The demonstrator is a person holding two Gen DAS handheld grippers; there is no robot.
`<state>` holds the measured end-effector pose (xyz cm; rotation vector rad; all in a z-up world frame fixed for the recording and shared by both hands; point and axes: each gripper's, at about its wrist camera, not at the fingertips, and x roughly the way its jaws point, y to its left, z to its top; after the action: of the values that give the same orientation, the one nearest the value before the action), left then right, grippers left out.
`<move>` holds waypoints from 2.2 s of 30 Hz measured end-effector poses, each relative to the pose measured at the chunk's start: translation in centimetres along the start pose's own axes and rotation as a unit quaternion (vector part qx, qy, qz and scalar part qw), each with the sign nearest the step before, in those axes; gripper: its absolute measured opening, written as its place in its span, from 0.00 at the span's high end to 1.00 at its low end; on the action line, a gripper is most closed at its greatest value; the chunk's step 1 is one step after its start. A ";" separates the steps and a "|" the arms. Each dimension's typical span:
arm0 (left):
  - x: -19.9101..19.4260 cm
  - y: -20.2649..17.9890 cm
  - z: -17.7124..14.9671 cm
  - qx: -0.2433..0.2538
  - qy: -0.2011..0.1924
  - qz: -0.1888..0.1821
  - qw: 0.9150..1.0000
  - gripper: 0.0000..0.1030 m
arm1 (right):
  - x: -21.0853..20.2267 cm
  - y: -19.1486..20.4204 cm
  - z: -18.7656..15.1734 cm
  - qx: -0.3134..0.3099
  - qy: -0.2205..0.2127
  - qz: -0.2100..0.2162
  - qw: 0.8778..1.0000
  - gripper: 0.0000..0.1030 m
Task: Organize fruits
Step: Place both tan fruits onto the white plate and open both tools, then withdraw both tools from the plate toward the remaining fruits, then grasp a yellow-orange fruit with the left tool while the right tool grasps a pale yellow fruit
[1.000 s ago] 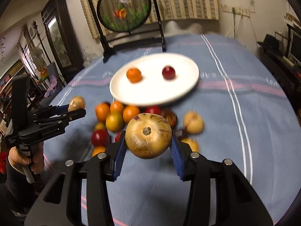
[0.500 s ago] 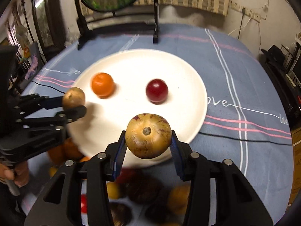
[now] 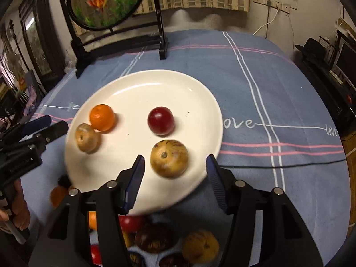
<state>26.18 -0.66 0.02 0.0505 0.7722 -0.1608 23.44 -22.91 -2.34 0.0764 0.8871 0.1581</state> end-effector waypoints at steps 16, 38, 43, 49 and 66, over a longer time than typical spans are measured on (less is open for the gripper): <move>-8.6 -1.1 -11.0 0.013 0.007 -0.005 1.000 0.15 | -10.5 -1.4 -11.3 0.040 -0.077 0.002 0.996 0.34; -8.4 -5.4 -16.2 0.028 0.071 -0.035 0.996 0.15 | -9.7 -2.1 -17.0 0.074 -0.038 0.039 0.996 0.30; -7.7 -6.1 -16.4 0.031 0.081 -0.039 0.995 0.15 | -9.3 -1.6 -17.1 0.066 -0.029 0.045 0.996 0.30; -5.8 -7.9 -16.9 0.035 0.108 -0.041 0.993 0.37 | -9.5 -1.8 -17.1 0.068 -0.029 0.050 0.996 0.30; -7.4 -5.8 -16.5 0.028 0.082 -0.070 0.994 0.58 | -7.0 -0.4 -15.2 0.011 -0.003 -0.031 0.999 0.30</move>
<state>8.59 -3.76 -6.53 0.0627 0.9359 -0.3136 7.34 -24.42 -6.62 0.0709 0.8842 0.0906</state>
